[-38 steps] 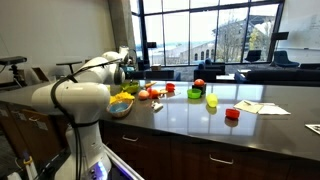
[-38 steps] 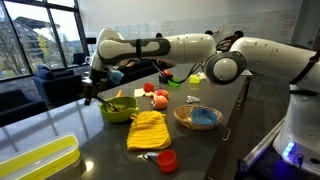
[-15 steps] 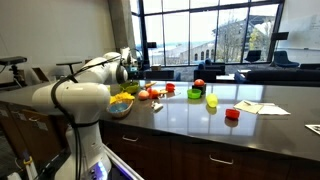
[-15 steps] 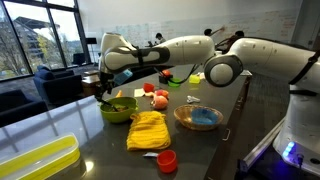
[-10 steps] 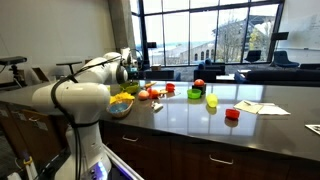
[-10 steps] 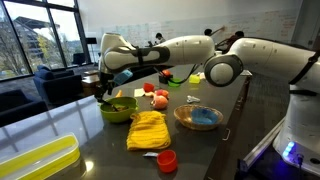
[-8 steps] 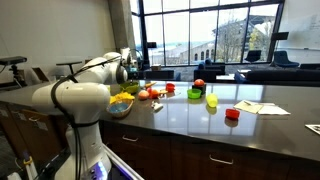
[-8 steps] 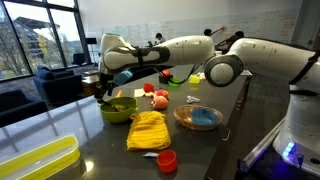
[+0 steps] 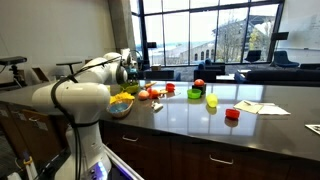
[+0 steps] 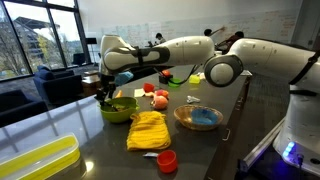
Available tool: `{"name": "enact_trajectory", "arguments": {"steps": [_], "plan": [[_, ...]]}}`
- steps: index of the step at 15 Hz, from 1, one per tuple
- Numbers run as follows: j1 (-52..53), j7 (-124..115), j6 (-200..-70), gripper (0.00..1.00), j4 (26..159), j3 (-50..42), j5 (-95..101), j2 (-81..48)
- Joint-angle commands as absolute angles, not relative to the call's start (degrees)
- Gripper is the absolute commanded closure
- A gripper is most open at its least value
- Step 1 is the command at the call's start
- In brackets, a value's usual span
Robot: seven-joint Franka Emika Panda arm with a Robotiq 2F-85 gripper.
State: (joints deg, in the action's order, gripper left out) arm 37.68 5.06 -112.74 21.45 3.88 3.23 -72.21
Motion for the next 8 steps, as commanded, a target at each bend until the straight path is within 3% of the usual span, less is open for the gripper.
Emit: {"name": "enact_trajectory", "arguments": {"steps": [1,7,8], "plan": [[37.24,5.97,-111.54,0.39,20.84,4.55,2.72,-72.36],[36.84,5.87,-113.29,0.84,22.48,4.60,2.65,-71.29],[36.83,5.82,-113.47,0.88,22.49,4.64,2.61,-71.28]]}}
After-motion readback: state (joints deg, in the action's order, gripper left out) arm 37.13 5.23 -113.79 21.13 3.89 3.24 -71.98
